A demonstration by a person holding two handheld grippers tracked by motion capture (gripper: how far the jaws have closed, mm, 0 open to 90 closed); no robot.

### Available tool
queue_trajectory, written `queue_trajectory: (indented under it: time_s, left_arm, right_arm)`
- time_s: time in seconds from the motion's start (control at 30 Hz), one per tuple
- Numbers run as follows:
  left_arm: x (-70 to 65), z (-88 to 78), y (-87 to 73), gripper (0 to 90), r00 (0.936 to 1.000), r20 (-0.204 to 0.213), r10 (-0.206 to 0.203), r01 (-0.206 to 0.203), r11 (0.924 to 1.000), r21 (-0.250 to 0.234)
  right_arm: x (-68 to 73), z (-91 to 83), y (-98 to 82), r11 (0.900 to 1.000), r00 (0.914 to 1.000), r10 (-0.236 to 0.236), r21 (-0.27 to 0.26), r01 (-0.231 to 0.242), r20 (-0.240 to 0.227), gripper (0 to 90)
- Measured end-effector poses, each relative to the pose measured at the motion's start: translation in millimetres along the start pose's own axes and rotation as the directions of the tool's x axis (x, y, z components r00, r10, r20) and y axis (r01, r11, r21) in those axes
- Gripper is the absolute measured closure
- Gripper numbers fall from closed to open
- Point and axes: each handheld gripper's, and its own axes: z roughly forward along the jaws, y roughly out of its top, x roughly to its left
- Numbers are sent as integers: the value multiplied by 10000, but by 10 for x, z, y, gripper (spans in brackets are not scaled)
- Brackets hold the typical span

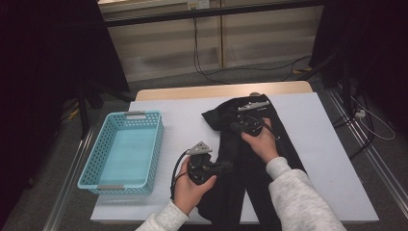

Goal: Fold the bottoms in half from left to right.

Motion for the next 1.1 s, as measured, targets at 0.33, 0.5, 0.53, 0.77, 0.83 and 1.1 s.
queue_trajectory:
  time_s: [0.33, 0.5, 0.53, 0.77, 0.83, 1.1]
  left_arm:
    - [-353, 480, 538, 873, 9950, 767, 647, -625, 9976, -306]
    - [-279, 516, 537, 392, 9959, 353, 834, -818, 9956, -460]
    - [-250, 500, 519, 363, 9954, 105, 950, -945, 9948, -387]
    - [-20, 433, 397, 238, 9906, -601, 1230, -1220, 9923, 207]
    - [40, 400, 362, 230, 9869, -789, 1408, -1379, 9896, 409]
    - [311, 258, 232, 170, 9767, -1530, 1507, -1415, 9875, 695]
  right_arm:
    - [-658, -737, 233, 9960, 9854, 593, -761, -476, 1597, 897]
    - [-941, -859, 79, 9896, 9570, 1388, -716, -1245, 2547, 638]
    - [-933, -855, 32, 9913, 9575, 1272, -651, -1141, 2587, 607]
    - [-763, -873, -283, 9976, 9731, 685, -103, -679, 2201, 460]
    - [-727, -888, -320, 9983, 9752, 576, -67, -575, 2138, 449]
    - [-447, -1038, -653, 9999, 9850, -128, 105, 112, 1720, 377]
